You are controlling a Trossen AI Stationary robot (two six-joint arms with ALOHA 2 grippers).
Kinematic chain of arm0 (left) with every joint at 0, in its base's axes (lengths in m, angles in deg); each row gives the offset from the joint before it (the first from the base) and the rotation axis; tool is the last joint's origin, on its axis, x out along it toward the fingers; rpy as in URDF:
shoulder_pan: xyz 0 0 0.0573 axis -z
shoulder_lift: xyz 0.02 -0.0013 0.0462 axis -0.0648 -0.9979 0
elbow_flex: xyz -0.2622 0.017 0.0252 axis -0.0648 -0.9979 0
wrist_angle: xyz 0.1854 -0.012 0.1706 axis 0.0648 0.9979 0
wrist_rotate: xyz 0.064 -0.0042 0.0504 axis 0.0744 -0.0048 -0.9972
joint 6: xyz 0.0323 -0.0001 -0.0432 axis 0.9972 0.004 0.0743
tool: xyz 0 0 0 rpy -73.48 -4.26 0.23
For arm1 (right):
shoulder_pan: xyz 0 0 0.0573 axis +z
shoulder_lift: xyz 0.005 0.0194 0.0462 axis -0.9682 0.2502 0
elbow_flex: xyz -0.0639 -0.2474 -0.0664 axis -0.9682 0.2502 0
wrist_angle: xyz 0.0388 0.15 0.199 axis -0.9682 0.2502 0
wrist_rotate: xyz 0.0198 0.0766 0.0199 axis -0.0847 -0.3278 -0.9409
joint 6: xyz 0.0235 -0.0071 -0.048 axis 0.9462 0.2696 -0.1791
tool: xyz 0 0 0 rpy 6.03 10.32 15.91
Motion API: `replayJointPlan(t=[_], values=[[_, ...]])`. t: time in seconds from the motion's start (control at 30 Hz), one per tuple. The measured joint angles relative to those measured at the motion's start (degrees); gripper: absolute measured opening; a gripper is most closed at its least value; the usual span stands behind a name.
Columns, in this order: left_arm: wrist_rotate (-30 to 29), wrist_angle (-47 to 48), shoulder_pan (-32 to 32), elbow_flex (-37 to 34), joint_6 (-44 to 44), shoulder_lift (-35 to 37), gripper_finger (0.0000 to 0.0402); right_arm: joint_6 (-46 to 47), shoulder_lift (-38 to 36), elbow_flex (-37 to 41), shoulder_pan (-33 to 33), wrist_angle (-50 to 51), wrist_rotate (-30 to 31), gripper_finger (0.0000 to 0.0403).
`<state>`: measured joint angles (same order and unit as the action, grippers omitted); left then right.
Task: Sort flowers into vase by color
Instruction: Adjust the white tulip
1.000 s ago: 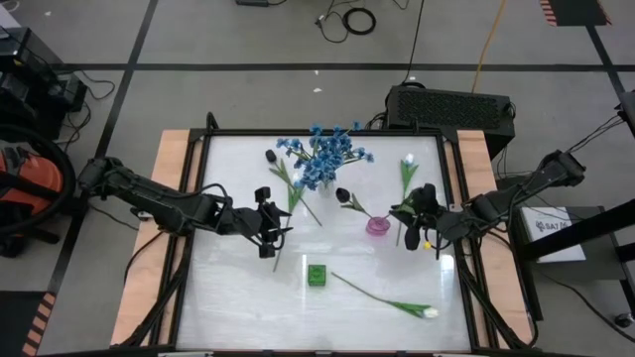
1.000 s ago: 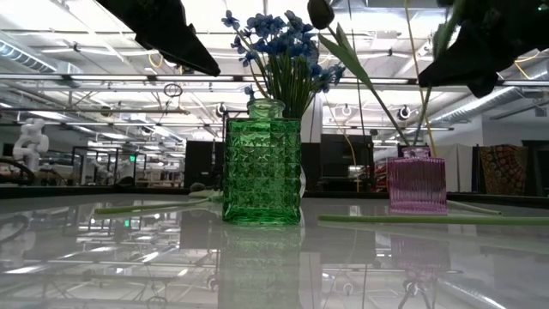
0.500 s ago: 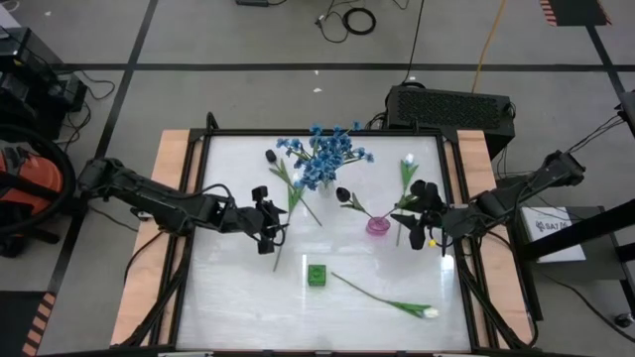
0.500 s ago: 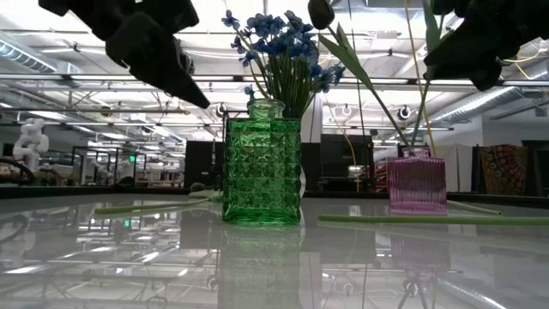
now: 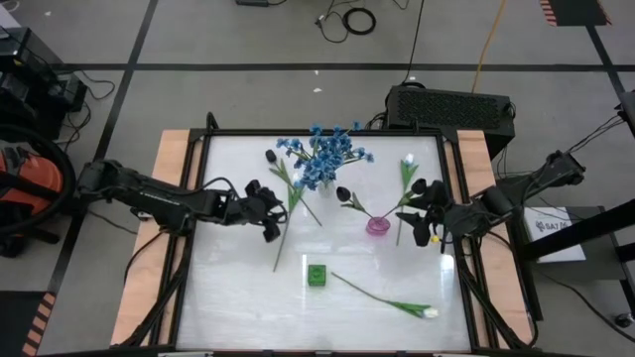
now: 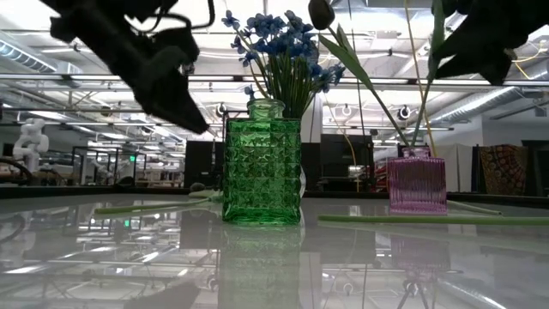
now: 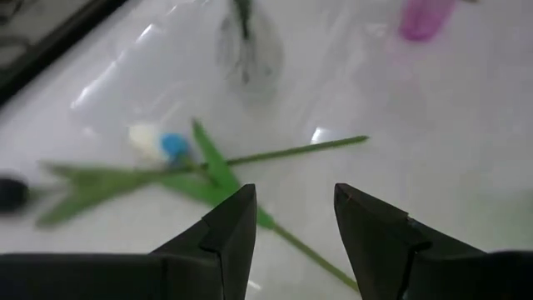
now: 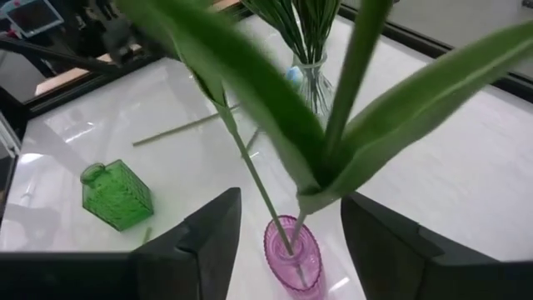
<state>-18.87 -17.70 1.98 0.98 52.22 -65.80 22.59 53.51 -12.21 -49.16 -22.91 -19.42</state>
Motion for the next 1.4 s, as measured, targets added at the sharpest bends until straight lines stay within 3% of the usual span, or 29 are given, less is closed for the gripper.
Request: replayJointPlan(t=[0.2,0.6,1.2,1.4], values=[[0.02,-1.41,-2.57,-2.68,-7.19,-3.41,0.0171,0.29,0.00,-1.94,0.00,1.57,0.04,0.0196],[6.23,-11.09,-4.24,-2.47,-5.70,-13.95,0.0171,-2.38,-1.36,-4.33,0.00,3.47,0.31,0.0196],[7.34,-15.37,-4.44,-2.15,-5.42,-21.32,0.0170,-3.44,-1.33,-7.73,0.00,6.74,0.59,0.0196],[7.32,-15.02,-4.46,-2.15,-4.26,-21.32,0.0121,-4.06,-1.44,-7.73,0.00,6.51,0.56,0.0196]])
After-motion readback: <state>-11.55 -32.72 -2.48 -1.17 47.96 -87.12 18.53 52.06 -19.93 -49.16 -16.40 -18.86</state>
